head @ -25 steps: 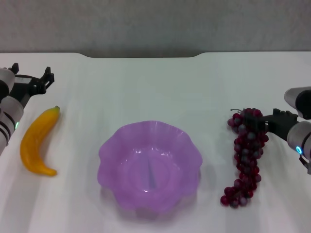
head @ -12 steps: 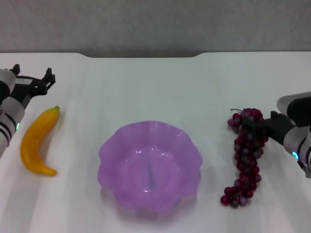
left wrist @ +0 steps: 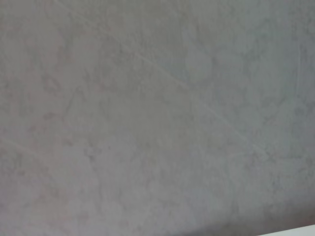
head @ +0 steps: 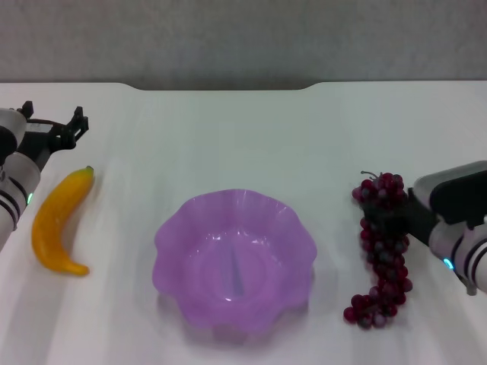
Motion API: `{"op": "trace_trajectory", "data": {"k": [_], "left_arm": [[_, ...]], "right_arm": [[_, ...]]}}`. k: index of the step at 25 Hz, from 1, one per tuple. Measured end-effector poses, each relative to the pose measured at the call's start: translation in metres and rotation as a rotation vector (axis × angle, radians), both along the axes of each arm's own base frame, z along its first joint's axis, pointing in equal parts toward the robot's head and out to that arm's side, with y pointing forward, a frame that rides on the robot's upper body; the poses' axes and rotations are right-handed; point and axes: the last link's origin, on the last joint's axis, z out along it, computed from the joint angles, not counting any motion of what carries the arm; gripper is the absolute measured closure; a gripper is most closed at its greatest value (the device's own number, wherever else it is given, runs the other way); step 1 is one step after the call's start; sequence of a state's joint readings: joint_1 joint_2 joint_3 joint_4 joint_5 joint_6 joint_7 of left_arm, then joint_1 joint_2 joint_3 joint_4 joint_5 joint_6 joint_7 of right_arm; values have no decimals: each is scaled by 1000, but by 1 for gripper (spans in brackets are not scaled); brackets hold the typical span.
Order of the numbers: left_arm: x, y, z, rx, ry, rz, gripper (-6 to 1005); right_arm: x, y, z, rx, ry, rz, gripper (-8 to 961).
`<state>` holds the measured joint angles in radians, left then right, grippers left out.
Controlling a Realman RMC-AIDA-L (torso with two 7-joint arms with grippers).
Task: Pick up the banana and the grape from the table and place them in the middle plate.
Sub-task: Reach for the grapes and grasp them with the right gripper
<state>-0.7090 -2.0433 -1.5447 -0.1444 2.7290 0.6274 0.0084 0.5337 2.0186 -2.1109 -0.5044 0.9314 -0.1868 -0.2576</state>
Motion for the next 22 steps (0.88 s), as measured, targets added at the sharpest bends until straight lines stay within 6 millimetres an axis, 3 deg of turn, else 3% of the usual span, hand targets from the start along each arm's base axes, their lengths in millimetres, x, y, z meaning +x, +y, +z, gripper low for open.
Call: {"op": "trace_trajectory", "data": {"k": [6, 22], "left_arm": [[-1, -1, 0, 0, 4, 3, 121], [-1, 0, 1, 1, 5, 2, 121]], "right_arm": [[-14, -6, -12, -21, -9, 99, 74], [2, -16, -15, -37, 43, -7, 74]]}}
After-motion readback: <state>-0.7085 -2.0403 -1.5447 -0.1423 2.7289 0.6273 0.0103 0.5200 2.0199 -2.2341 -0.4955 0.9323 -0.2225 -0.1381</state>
